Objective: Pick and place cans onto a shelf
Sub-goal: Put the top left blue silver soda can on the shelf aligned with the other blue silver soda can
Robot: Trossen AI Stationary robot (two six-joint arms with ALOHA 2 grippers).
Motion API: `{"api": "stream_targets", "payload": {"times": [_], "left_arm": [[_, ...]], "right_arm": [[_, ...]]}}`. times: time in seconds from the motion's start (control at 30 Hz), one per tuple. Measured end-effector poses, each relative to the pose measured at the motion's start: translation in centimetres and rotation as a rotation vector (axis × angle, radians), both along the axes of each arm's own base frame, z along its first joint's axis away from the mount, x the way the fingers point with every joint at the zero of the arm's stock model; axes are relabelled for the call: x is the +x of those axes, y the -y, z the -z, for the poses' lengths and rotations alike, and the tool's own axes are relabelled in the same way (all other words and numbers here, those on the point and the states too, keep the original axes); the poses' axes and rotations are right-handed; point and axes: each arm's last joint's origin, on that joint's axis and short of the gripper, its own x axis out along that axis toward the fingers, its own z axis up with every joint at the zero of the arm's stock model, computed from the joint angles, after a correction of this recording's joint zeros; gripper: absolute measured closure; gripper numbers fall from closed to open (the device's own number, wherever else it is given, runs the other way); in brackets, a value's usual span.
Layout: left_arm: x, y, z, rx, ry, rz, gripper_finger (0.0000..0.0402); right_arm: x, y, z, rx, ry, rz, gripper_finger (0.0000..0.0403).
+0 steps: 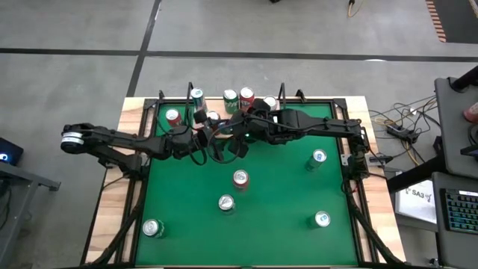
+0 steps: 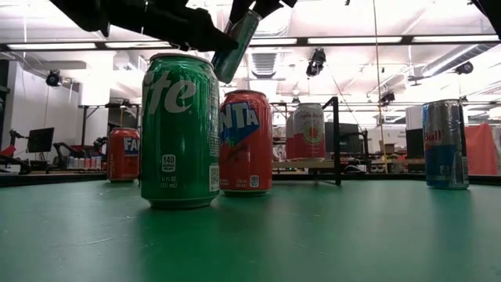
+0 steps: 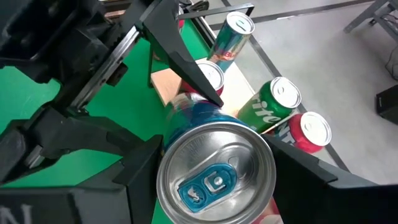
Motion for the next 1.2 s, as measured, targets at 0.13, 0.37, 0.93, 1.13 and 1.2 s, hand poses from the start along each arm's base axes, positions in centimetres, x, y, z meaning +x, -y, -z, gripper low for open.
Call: {"api": "stream_targets", "payload": {"times": [0.13, 0.37, 0.93, 1.13, 1.2], "left_arm": [[0.3, 0.0, 0.0, -0.017, 0.038, -0.004, 0.0153], [0.3, 0.0, -0.3, -0.026, 0.075, -0.020, 0.0130], [0.2, -0.1, -0.4, -0.040, 0.096, -0.016, 0.0134], [0.2, -0.1, -0.4, -0.037, 0.089, -0.018, 0.0167], [0.2, -0.1, -0.4, -0.037, 0.089, -0.026, 0.0179]], "right_arm": [[0.0, 0.0, 0.0, -0.003, -0.003, -0.001, 0.0172], [0.1, 0.1, -0.2, 0.033, 0.056, 0.054, 0.0172], [1.2, 0.2, 0.8, 0.036, 0.054, 0.039, 0.0172], [1.2, 0.2, 0.8, 0.033, 0.050, 0.035, 0.0172], [1.2, 0.2, 0.8, 0.028, 0.047, 0.030, 0.0172]]}}
